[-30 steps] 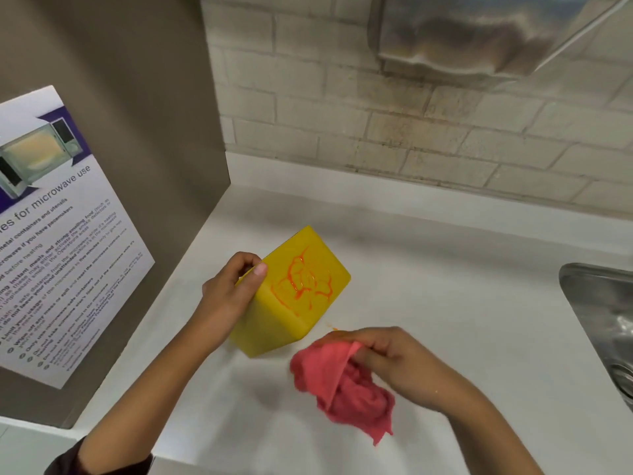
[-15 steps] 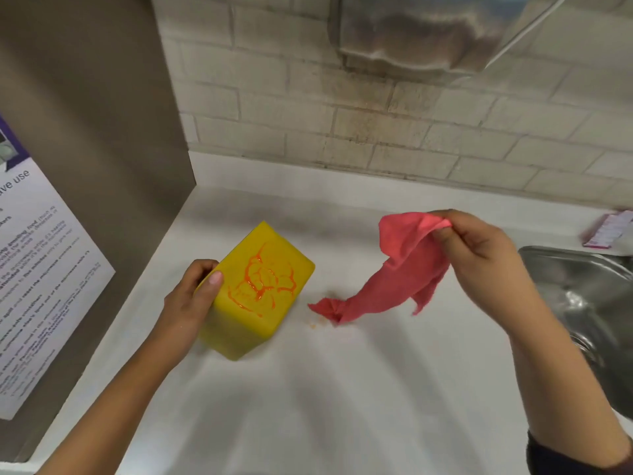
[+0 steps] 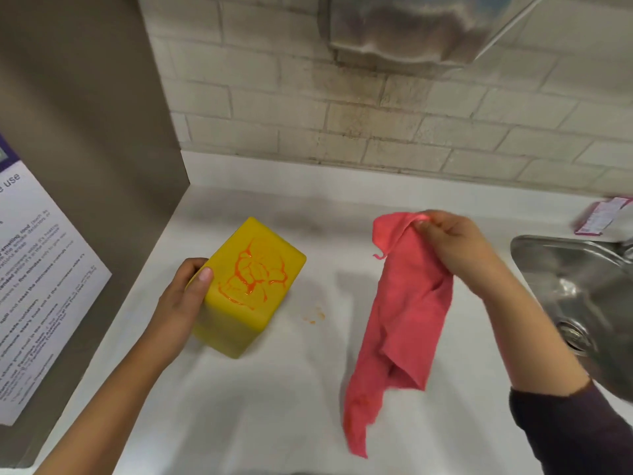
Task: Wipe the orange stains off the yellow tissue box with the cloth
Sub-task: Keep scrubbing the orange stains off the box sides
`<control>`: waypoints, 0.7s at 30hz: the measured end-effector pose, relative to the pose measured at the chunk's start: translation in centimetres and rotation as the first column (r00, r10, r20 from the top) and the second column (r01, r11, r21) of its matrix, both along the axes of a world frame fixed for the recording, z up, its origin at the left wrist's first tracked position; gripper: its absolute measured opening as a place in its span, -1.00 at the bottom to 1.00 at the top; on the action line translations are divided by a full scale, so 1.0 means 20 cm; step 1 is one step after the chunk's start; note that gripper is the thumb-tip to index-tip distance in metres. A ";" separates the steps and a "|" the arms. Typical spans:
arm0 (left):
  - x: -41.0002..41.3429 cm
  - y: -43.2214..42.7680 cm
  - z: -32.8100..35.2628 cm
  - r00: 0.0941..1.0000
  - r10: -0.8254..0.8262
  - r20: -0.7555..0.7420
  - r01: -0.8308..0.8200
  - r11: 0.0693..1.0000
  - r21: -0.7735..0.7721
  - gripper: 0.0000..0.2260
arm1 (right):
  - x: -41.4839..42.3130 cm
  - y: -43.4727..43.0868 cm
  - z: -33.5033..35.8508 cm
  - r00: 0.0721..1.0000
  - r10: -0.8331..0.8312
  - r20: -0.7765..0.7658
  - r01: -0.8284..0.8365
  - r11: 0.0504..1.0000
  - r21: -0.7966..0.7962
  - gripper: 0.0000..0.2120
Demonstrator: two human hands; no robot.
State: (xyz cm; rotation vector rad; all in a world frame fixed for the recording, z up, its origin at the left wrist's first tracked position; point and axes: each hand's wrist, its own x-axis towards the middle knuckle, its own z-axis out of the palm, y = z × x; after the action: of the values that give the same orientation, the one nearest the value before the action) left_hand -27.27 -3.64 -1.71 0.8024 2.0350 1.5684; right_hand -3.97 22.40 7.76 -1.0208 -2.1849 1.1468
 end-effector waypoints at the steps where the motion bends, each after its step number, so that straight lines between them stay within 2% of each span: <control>1: 0.00 0.00 0.00 1.000 0.000 0.000 0.000 1.000 0.000 -0.72 | 0.00 0.01 -0.06 0.999 -0.015 0.042 0.016 1.000 -0.013 -0.79; 4: 0.00 0.00 0.00 1.000 -0.005 -0.014 0.005 1.000 -0.004 -0.73 | 0.02 -0.02 -0.16 0.999 -0.034 0.028 0.037 0.994 -0.106 -0.76; 8: 0.00 0.01 0.00 1.000 -0.005 -0.014 0.005 1.000 0.000 -0.73 | 0.05 -0.09 -0.18 0.998 -0.060 -0.026 0.057 0.993 -0.107 -0.75; 13: 0.00 0.01 0.00 1.000 0.013 -0.028 -0.013 1.000 -0.006 -0.70 | 0.12 -0.30 -0.20 0.993 0.098 -0.068 -0.108 0.979 -0.173 -0.67; 15: 0.00 0.01 0.00 0.999 0.015 -0.035 -0.015 1.000 -0.009 -0.68 | 0.15 -0.36 -0.24 0.984 0.166 -0.063 -0.177 0.950 -0.258 -0.68; 17: 0.00 0.01 0.00 0.999 0.020 -0.035 -0.020 1.000 -0.006 -0.66 | 0.17 -0.37 -0.31 0.984 0.163 -0.066 -0.176 0.912 -0.371 -0.70; 19: -0.01 0.00 0.00 0.999 0.024 -0.036 -0.024 1.000 -0.009 -0.65 | 0.17 -0.38 -0.41 0.994 0.109 0.029 -0.086 0.900 -0.428 -0.75; 21: -0.01 0.00 -0.01 0.999 0.025 -0.031 -0.026 1.000 -0.016 -0.65 | 0.18 -0.36 -0.54 0.960 0.044 0.276 0.038 0.958 -0.286 -0.80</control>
State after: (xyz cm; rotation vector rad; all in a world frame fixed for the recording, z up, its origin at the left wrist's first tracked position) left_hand -27.45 -3.64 -1.87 0.8028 2.0852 1.5603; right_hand -0.27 15.13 -3.07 -1.3782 -2.2734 1.4296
